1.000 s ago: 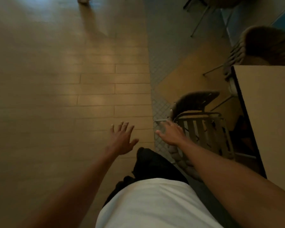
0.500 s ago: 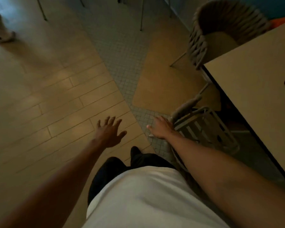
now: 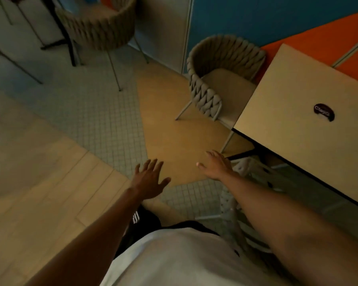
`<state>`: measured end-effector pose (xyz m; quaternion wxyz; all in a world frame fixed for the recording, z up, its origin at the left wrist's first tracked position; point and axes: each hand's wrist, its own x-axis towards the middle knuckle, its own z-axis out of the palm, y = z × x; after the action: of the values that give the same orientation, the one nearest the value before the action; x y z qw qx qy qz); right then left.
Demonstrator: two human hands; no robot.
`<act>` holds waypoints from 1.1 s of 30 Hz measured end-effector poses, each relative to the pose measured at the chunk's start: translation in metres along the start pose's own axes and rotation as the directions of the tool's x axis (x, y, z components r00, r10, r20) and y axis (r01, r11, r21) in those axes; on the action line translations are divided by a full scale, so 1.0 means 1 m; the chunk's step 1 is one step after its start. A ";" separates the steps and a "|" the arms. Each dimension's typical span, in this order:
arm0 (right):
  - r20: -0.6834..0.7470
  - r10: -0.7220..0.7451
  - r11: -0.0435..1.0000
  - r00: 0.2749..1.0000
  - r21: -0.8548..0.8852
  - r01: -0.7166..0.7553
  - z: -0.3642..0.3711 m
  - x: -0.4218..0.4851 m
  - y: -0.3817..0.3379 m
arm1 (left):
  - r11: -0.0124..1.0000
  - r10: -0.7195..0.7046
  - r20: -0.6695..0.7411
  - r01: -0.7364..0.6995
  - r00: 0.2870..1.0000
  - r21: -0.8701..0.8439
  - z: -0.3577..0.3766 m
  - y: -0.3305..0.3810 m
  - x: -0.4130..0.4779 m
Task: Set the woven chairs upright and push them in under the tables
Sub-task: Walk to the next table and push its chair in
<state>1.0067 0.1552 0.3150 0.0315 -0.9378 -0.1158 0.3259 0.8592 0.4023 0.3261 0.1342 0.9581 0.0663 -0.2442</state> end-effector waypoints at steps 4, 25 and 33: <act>-0.065 0.099 0.992 0.993 0.086 -0.093 -0.039 0.041 -0.049 | 0.978 0.150 0.030 -0.153 0.988 0.145 -0.075 -0.051 0.069; -0.035 0.335 0.881 0.942 0.366 -0.300 -0.246 0.356 -0.067 | 0.719 0.497 0.182 -0.520 0.848 0.461 -0.354 -0.014 0.539; -0.039 0.426 0.768 0.904 0.543 -0.339 -0.311 0.433 -0.050 | 0.414 0.613 0.401 -0.709 0.681 0.571 -0.439 0.055 0.697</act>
<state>1.5187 0.3114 0.3042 0.2278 -0.9197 0.1745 0.2681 1.6753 0.5196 0.3708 -0.1423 0.8634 -0.4212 -0.2386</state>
